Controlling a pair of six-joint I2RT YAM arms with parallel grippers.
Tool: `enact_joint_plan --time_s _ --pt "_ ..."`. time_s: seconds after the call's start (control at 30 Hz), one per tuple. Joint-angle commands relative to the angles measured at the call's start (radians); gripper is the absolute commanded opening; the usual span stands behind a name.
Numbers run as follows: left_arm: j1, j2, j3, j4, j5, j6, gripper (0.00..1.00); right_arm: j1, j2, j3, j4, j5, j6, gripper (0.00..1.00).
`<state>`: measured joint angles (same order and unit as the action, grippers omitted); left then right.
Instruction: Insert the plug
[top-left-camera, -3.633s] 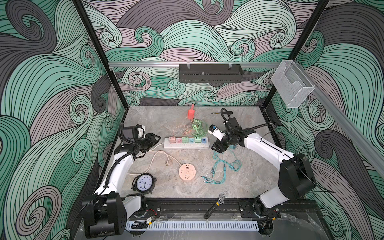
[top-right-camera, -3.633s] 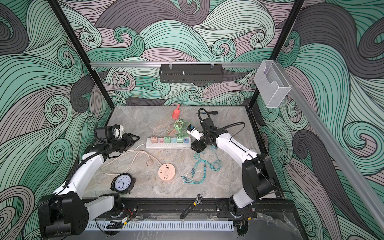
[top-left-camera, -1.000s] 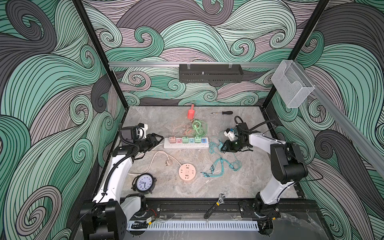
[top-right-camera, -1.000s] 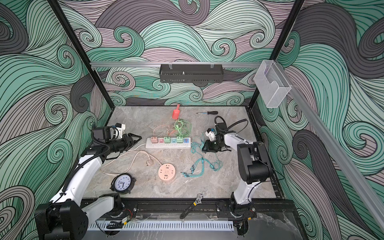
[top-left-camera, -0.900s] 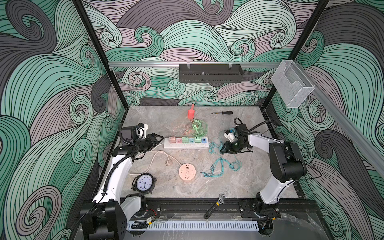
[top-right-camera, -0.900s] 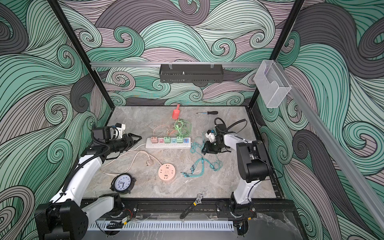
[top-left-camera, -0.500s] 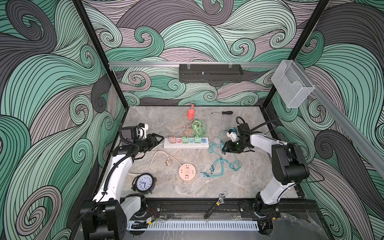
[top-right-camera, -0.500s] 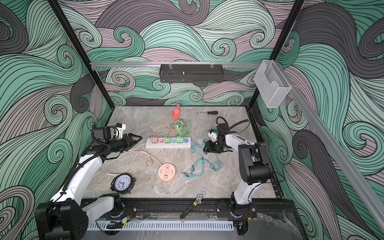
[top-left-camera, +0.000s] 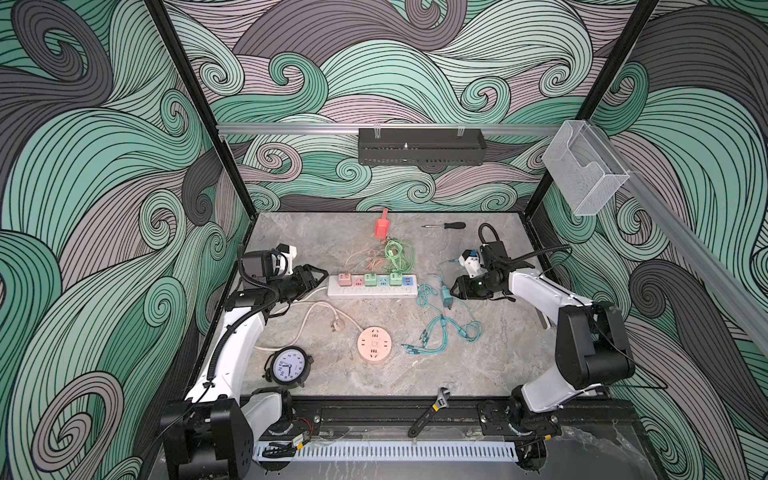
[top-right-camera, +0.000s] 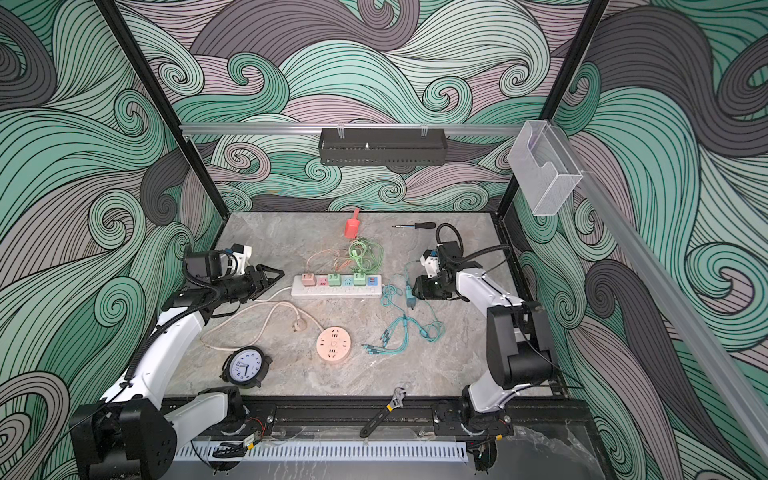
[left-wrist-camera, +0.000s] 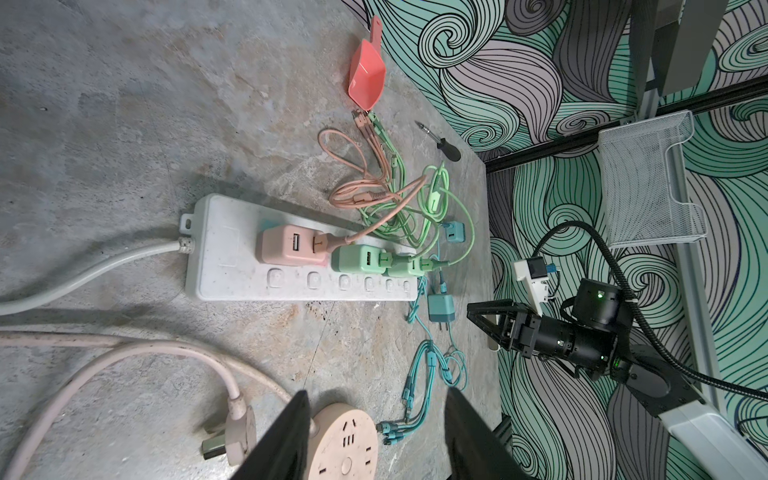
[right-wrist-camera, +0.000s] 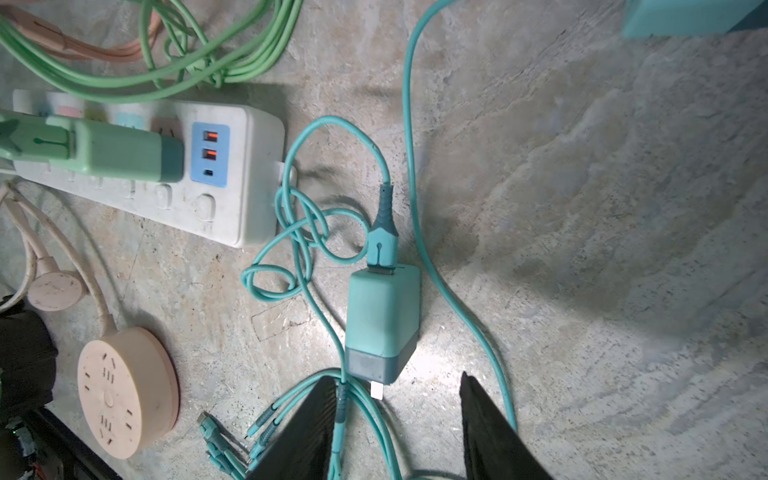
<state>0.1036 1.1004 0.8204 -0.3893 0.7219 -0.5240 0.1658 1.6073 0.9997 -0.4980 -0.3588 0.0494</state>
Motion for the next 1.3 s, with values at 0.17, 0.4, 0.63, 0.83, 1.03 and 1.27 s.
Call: enact_joint_plan --time_s 0.17,0.4,0.63,0.83,1.03,1.27 --pt "0.008 -0.022 0.037 -0.004 0.022 0.013 0.55 0.124 0.055 0.018 0.016 0.188 -0.023 0.52" --pt "0.009 -0.031 0.038 -0.016 0.021 0.022 0.55 0.201 0.114 0.072 -0.007 0.367 -0.033 0.39" --pt "0.008 -0.037 0.034 -0.026 0.013 0.03 0.55 0.27 0.077 0.085 -0.017 0.581 -0.067 0.23" --pt "0.008 -0.038 0.03 -0.024 0.014 0.03 0.55 0.32 0.062 0.08 -0.038 0.84 -0.101 0.16" --pt "0.008 -0.048 0.03 -0.026 0.016 0.029 0.55 0.365 0.185 0.094 -0.042 1.027 -0.126 0.15" --pt "0.008 -0.071 0.03 -0.039 0.001 0.036 0.55 0.408 0.308 0.128 -0.054 1.032 -0.11 0.16"
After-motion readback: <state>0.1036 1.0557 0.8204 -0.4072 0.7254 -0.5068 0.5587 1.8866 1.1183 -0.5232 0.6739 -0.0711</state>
